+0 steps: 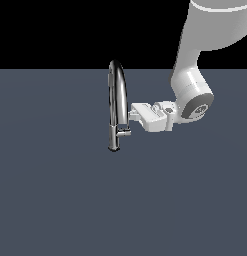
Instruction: Turn on the faucet by rotating a designated handle.
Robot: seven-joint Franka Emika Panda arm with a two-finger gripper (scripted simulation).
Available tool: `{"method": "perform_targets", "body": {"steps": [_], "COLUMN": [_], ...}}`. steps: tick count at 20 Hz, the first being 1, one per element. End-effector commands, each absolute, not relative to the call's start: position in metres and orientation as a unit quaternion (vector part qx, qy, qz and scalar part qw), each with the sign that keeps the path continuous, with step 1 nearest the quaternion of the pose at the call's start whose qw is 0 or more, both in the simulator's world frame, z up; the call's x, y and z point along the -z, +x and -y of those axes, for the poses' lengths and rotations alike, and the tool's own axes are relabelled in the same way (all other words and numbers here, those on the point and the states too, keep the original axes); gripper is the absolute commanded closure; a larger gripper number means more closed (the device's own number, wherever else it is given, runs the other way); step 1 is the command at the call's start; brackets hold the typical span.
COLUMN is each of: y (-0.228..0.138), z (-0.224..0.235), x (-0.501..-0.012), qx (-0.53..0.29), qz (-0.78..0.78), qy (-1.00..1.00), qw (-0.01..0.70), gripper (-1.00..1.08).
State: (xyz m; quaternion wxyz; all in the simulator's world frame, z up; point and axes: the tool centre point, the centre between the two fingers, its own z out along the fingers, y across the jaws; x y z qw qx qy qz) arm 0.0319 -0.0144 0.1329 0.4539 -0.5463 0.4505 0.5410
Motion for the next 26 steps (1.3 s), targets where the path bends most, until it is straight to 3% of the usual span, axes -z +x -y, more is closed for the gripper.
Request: {"method": "perform_targets", "body": {"steps": [1,9,22,26], "y": [0.024,0.013,-0.033,-0.028], "z": [0.016,0.011,0.026,0.018], "x": [-0.135,-0.137,-0.115,-0.114], "qx": [-0.543,-0.543,-0.543,-0.541], "qz": [-0.449,-0.447,-0.449,-0.441], "qy": [-0.546,-0.547,-0.546,-0.552], "qw": [0.453,0.453,0.454,0.456], "gripper": [1.08,1.08,1.08,1.08]}}
